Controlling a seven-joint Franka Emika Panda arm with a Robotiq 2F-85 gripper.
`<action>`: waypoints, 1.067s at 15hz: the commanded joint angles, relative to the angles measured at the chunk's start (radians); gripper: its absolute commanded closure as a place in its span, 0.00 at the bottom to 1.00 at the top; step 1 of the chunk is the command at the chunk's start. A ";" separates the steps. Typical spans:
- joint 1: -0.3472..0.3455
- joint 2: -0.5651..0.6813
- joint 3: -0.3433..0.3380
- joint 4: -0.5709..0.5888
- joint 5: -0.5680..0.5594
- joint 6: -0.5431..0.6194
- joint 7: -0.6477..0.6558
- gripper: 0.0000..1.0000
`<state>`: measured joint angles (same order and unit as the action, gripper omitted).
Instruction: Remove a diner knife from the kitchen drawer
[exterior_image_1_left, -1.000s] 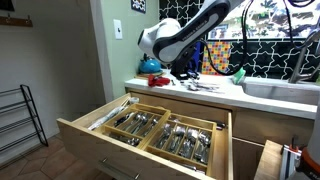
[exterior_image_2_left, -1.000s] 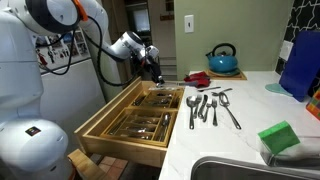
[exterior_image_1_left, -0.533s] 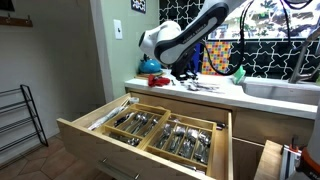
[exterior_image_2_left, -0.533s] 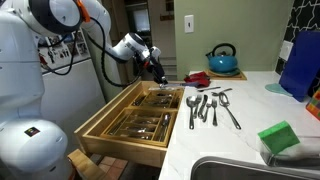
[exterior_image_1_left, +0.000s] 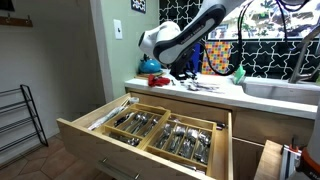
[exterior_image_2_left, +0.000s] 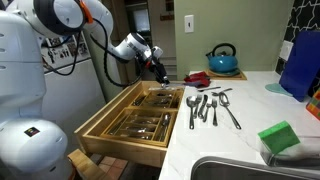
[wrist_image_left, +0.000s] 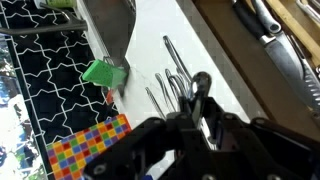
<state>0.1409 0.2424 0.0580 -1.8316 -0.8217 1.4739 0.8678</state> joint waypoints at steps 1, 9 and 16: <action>-0.003 0.087 -0.017 0.089 -0.022 -0.023 0.012 0.91; 0.004 0.282 -0.054 0.269 -0.068 -0.006 -0.035 0.91; 0.004 0.409 -0.083 0.402 -0.108 -0.006 -0.116 0.91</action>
<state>0.1398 0.5900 -0.0075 -1.5006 -0.9046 1.4755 0.7997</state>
